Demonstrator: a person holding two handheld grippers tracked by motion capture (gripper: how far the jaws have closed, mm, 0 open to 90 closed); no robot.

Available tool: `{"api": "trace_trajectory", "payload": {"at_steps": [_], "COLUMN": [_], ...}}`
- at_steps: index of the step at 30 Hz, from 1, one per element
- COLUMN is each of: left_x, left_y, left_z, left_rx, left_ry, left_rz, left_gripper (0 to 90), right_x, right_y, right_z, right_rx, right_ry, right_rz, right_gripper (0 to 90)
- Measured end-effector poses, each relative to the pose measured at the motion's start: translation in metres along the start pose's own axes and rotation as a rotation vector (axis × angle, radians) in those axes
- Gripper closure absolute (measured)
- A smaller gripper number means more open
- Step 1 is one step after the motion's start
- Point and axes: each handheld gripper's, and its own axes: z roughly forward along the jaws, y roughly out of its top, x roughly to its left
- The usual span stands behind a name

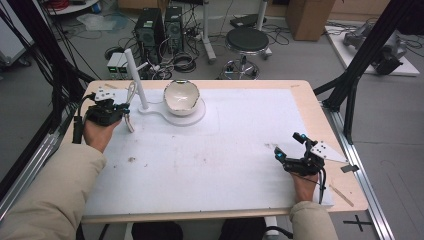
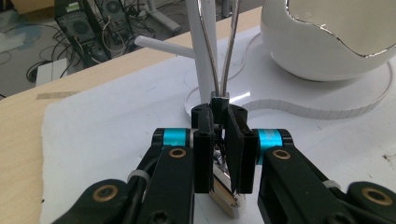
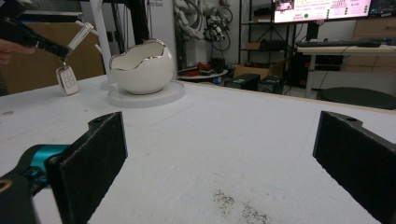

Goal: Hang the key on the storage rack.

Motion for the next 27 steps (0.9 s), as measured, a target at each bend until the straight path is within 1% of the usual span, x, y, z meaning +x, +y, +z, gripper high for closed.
{"api": "trace_trajectory", "payload": {"at_steps": [2,5,10,13,15,16,17,18,19,21,22,23,24,25,27], "left_x": [0.0,0.0,0.001,0.002,0.004,0.005,0.006,0.007,0.008,0.008,0.009,0.008,0.007,0.007,0.007], "left_y": [-0.001,-0.001,-0.002,-0.002,-0.003,-0.003,-0.003,-0.004,-0.005,-0.005,-0.005,-0.005,-0.005,-0.005,-0.004], "left_z": [0.001,0.003,0.004,0.004,0.004,0.004,0.004,0.003,0.003,0.001,-0.001,-0.003,-0.006,-0.008,-0.013], "left_rx": [0.011,0.006,0.01,0.006,-0.003,-0.005,-0.006,-0.002,-0.009,-0.007,-0.011,-0.014,-0.028,-0.056,-0.104], "left_ry": [0.001,0.002,-0.003,-0.01,-0.018,-0.011,-0.004,-0.009,-0.017,-0.058,-0.082,-0.111,-0.133,-0.159,-0.211], "left_rz": [0.003,-0.006,-0.006,-0.019,-0.041,-0.045,-0.041,-0.029,-0.025,-0.006,0.013,0.039,0.059,0.072,0.064], "left_gripper": [81.7,81.6,81.4,78.9,69.6,65.2,56.4,50.1,47.0,37.6,35.5,35.4,35.0,32.1,21.6], "right_x": [0.0,0.0,0.0,0.0,0.0,0.0,0.0,0.0,0.0,0.0,0.0,0.0,0.0,0.0,0.0], "right_y": [0.0,0.0,0.0,0.0,0.0,0.0,0.0,0.0,0.0,0.0,0.0,0.0,0.0,0.0,0.0], "right_z": [0.0,0.0,0.0,0.0,0.0,0.0,0.0,0.0,0.0,0.0,0.0,0.0,0.0,0.0,0.0], "right_rx": [0.001,-0.003,-0.003,-0.002,-0.004,-0.003,-0.003,-0.003,-0.003,-0.003,-0.003,-0.002,-0.002,-0.002,-0.002], "right_ry": [-0.001,0.002,0.002,0.002,0.001,0.002,0.002,0.001,0.001,0.001,0.002,0.003,0.003,0.002,0.003], "right_rz": [-0.001,-0.006,-0.007,-0.007,-0.009,-0.009,-0.007,-0.01,-0.009,-0.009,-0.008,-0.009,-0.009,-0.009,-0.009], "right_gripper": [2.0,2.0,2.0,2.0,2.0,2.0,2.0,2.0,2.0,2.0,2.0,2.0,2.0,2.0,2.0]}}
